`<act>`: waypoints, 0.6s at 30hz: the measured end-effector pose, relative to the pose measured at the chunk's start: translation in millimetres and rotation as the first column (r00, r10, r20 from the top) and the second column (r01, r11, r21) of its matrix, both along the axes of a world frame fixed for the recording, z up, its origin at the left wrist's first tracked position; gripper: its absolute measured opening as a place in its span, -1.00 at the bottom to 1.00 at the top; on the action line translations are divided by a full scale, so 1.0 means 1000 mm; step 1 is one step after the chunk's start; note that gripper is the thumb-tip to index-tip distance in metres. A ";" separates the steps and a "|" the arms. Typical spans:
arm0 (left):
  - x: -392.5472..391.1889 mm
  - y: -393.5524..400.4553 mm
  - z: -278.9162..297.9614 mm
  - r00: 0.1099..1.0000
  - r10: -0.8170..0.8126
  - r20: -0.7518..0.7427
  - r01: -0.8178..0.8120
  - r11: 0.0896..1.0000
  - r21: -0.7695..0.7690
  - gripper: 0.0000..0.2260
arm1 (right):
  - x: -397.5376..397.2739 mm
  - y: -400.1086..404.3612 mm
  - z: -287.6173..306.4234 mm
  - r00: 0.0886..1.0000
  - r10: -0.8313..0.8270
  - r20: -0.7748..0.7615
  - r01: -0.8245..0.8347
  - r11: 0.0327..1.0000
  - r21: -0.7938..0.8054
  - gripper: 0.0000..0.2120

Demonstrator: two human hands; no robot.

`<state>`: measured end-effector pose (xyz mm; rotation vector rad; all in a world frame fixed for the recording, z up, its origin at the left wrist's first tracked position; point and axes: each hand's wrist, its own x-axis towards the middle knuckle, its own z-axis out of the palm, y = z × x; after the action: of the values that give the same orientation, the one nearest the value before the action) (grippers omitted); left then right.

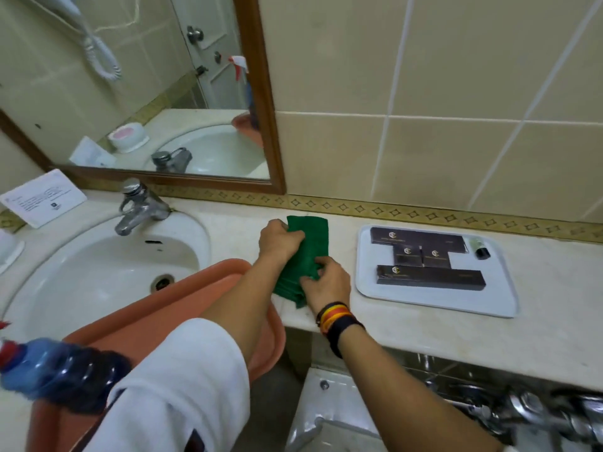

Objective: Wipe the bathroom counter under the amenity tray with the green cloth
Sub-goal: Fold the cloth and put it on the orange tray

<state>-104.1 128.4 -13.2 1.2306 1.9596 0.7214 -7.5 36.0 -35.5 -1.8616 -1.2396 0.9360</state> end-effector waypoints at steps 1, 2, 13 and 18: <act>-0.008 -0.008 0.010 0.999 0.028 0.043 -0.030 0.999 0.039 -0.78 | 0.000 -0.007 0.009 1.000 -0.002 -0.028 0.002 1.000 0.023 -0.55; -0.019 -0.019 0.022 0.994 0.061 0.090 -0.068 0.995 0.076 -0.80 | -0.003 -0.016 0.020 0.998 0.009 -0.056 -0.006 0.999 0.051 -0.55; -0.132 -0.158 0.044 0.954 0.263 0.145 -0.278 0.955 0.103 -0.83 | -0.077 -0.111 0.066 0.957 0.285 0.061 -0.288 0.957 0.043 -0.56; -0.146 -0.176 0.016 0.945 0.052 -0.322 -0.059 0.998 -0.012 -0.66 | -0.080 -0.129 0.046 0.851 0.338 0.402 -0.348 0.936 -0.050 -0.52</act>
<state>-250.3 -47.3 3.3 1.3529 2.2673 0.5511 -87.3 -92.8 10.8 -1.9095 -1.8777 0.7222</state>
